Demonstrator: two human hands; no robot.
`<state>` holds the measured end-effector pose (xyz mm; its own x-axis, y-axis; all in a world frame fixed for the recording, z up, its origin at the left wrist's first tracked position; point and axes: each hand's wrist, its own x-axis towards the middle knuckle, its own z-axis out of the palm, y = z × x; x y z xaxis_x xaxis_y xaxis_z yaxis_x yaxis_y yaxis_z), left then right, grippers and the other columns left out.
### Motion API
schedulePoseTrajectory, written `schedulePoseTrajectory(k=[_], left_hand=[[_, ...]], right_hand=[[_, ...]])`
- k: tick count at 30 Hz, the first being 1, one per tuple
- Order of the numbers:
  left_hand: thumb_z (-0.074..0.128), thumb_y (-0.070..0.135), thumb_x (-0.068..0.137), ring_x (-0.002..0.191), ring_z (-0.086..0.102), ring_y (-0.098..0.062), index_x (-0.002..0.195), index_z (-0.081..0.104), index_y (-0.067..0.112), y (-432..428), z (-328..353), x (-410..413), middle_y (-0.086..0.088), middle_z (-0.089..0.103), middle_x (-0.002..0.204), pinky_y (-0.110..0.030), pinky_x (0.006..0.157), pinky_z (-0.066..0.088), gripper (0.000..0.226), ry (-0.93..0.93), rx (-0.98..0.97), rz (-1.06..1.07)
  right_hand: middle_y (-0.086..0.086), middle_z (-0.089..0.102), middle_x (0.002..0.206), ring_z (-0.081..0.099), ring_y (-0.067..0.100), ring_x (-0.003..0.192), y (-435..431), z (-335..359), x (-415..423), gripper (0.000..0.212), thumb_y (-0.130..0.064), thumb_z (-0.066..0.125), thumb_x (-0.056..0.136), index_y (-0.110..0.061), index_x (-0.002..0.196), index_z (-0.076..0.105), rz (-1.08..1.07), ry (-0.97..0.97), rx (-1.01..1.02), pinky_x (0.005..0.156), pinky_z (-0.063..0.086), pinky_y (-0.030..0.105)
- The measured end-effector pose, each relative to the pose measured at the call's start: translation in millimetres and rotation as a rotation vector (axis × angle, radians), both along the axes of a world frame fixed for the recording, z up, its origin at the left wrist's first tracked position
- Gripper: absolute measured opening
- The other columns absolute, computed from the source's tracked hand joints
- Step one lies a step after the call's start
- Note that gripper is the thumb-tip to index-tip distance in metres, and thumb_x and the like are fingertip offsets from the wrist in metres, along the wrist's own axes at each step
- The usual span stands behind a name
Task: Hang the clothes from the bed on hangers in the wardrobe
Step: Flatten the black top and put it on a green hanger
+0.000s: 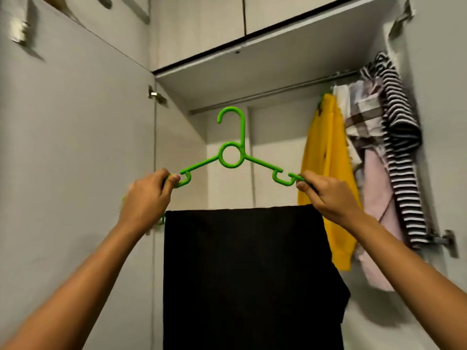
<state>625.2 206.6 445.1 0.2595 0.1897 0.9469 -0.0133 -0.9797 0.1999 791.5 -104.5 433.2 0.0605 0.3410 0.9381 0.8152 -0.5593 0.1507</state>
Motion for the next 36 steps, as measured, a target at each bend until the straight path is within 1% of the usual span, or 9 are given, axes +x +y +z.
schedulePoseTrajectory(k=[5,9,11,15,18,23,30,33,36], left_hand=[[0.039,0.037,0.099,0.079,0.057,-0.039,0.087,0.058,0.011,9.9,28.2,116.2,-0.013,0.059,0.073,-0.039,0.07,0.036,0.035,-0.05,0.053,-0.079],[0.041,0.029,0.099,0.09,0.056,-0.044,0.1,0.061,0.004,4.7,56.1,202.4,-0.024,0.064,0.088,-0.042,0.073,0.04,0.032,-0.086,0.072,-0.164],[0.043,0.03,0.098,0.103,0.052,-0.045,0.122,0.054,0.007,-1.9,67.2,244.5,-0.027,0.063,0.102,-0.047,0.084,0.042,0.035,-0.029,0.085,-0.156],[0.055,0.033,0.092,0.118,0.047,-0.042,0.143,0.033,0.011,-32.4,77.8,323.0,-0.025,0.055,0.124,-0.043,0.096,0.04,0.059,0.2,0.032,-0.346],[0.062,0.033,0.088,0.123,0.047,-0.034,0.14,0.037,0.011,-51.7,88.8,380.8,-0.019,0.051,0.132,-0.039,0.099,0.04,0.061,0.213,0.06,-0.42],[0.06,0.035,0.088,0.117,0.05,-0.032,0.13,0.049,0.012,-60.0,112.4,467.9,-0.016,0.059,0.121,-0.039,0.092,0.045,0.049,0.161,0.113,-0.434],[0.058,0.04,0.088,0.108,0.053,-0.023,0.104,0.066,0.018,-35.1,137.7,565.8,-0.004,0.063,0.115,-0.035,0.087,0.047,0.028,0.123,0.18,-0.466],[0.058,0.04,0.088,0.105,0.054,-0.022,0.098,0.068,0.018,-25.6,141.5,601.8,-0.003,0.063,0.113,-0.033,0.085,0.046,0.026,0.106,0.192,-0.507],[0.058,0.041,0.088,0.101,0.054,-0.022,0.097,0.068,0.019,-19.8,149.8,631.9,-0.003,0.063,0.114,-0.034,0.085,0.046,0.025,0.088,0.21,-0.545]], right_hand=[[0.003,0.061,0.068,0.062,0.032,0.072,-14.0,23.0,31.0,0.049,-0.057,0.029,0.086,-0.022,0.099,0.06,-0.221,0.016,0.16,0.055,0.042,0.034],[0.002,0.068,0.091,0.062,0.032,0.091,-22.8,52.1,56.9,0.027,-0.047,0.042,0.093,-0.032,0.11,0.056,-0.416,-0.032,0.187,0.062,0.037,0.032],[0.0,0.066,0.11,0.059,0.03,0.103,-25.8,69.5,72.6,0.021,-0.041,0.046,0.094,-0.034,0.112,0.055,-0.505,-0.051,0.206,0.071,0.04,0.035],[-0.001,0.063,0.114,0.057,0.029,0.106,-32.7,102.2,117.0,0.022,-0.037,0.045,0.093,-0.033,0.112,0.056,-0.665,-0.127,0.263,0.072,0.036,0.035],[0.003,0.062,0.112,0.057,0.034,0.102,-32.2,133.0,160.3,0.023,-0.032,0.045,0.092,-0.031,0.112,0.057,-0.783,-0.215,0.258,0.07,0.035,0.036],[0.012,0.059,0.11,0.057,0.038,0.1,-28.4,192.3,232.8,0.028,-0.022,0.046,0.089,-0.028,0.113,0.058,-0.965,-0.238,0.268,0.063,0.031,0.035],[0.021,0.06,0.113,0.055,0.039,0.107,-33.8,242.5,303.2,0.031,-0.018,0.051,0.085,-0.021,0.113,0.064,-1.116,-0.175,0.402,0.075,0.037,0.037],[0.02,0.061,0.113,0.054,0.039,0.11,-28.3,252.2,333.1,0.03,-0.016,0.053,0.085,-0.02,0.111,0.067,-1.154,-0.175,0.427,0.097,0.036,0.045],[0.02,0.062,0.108,0.056,0.039,0.103,-23.2,264.7,354.1,0.029,-0.015,0.055,0.083,-0.019,0.109,0.068,-1.143,-0.212,0.432,0.087,0.041,0.042]])
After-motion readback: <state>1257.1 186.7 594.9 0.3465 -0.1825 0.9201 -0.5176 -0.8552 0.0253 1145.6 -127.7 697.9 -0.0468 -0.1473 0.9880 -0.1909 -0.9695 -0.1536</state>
